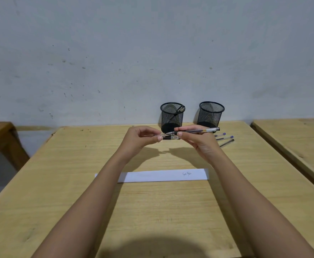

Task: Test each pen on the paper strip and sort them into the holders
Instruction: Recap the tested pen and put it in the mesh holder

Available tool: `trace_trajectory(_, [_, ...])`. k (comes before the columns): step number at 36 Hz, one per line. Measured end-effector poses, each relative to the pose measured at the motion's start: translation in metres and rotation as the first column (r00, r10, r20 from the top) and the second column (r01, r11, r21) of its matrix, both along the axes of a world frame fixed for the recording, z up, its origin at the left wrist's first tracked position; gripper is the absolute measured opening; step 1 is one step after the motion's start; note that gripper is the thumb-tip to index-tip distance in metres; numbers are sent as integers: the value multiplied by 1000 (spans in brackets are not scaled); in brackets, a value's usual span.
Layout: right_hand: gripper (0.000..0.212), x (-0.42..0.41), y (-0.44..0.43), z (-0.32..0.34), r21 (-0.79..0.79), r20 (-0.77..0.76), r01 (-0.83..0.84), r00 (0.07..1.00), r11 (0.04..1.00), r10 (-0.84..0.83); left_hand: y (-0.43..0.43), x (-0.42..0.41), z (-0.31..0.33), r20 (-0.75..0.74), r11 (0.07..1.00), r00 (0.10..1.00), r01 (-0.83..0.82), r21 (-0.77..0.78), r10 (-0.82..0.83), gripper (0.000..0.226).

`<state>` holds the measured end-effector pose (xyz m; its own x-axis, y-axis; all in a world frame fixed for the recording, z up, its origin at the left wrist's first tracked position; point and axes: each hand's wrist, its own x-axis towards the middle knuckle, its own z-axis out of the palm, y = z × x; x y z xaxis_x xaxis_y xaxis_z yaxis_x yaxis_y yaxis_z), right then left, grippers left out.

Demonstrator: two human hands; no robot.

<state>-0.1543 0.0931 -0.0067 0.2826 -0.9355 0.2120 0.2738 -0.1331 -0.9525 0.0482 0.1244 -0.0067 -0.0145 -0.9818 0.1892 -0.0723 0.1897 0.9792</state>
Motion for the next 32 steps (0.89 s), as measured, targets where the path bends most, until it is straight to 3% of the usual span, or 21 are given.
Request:
trace_trajectory(18, [21, 2, 5, -1, -4, 38, -5, 999, 1000, 5, 2, 1, -1, -102, 999, 995, -15, 50, 20, 12])
trace_trajectory(25, [17, 6, 6, -3, -63, -67, -21, 998, 998, 17, 4, -10, 1, -54, 999, 998, 37, 32, -36, 10])
trace_trajectory(32, [19, 6, 7, -8, -117, -83, 40, 995, 992, -50, 4, -18, -3, -175, 998, 984, 1, 56, 9, 7])
